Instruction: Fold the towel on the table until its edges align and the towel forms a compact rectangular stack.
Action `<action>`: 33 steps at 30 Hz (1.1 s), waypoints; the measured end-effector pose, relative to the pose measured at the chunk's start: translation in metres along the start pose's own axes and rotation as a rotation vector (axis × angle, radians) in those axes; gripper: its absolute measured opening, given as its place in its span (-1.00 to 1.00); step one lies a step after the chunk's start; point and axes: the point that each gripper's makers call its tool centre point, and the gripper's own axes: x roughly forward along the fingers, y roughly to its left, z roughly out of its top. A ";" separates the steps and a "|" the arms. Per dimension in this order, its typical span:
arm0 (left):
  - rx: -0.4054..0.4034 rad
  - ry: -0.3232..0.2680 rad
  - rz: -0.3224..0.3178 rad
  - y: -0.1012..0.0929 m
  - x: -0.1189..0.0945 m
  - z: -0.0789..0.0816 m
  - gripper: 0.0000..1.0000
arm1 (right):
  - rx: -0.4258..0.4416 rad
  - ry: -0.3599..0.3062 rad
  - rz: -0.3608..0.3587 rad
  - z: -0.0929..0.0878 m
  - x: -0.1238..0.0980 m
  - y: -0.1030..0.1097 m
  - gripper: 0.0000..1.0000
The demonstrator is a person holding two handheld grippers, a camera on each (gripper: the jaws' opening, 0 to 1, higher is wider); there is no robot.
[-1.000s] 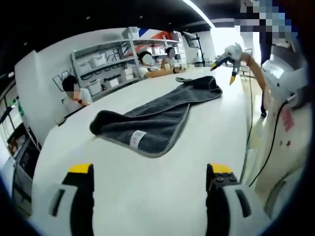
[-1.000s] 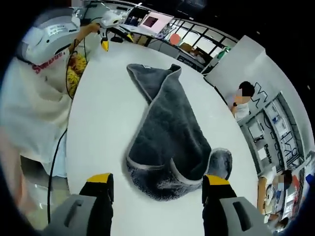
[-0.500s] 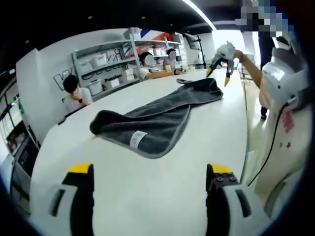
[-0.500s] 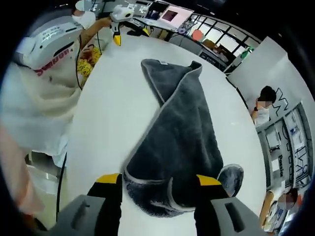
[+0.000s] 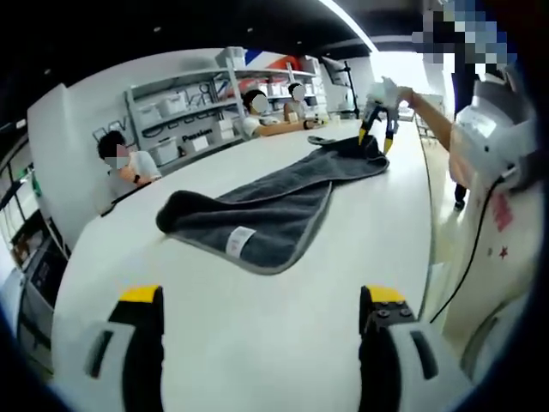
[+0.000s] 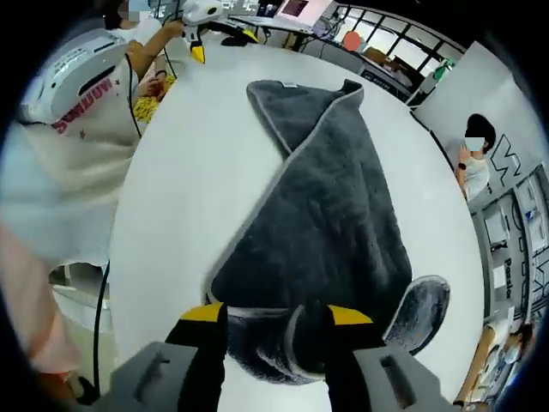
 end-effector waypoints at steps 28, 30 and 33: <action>0.026 0.013 0.009 0.001 0.001 0.001 0.98 | 0.116 -0.080 -0.100 -0.010 -0.015 -0.014 -0.94; 0.026 0.013 0.007 0.001 0.001 0.001 0.98 | 0.112 -0.110 -0.120 -0.005 -0.020 -0.016 -0.94; 0.026 0.011 0.006 0.001 0.002 0.001 0.98 | 0.111 -0.182 -0.172 0.005 -0.036 -0.020 -0.95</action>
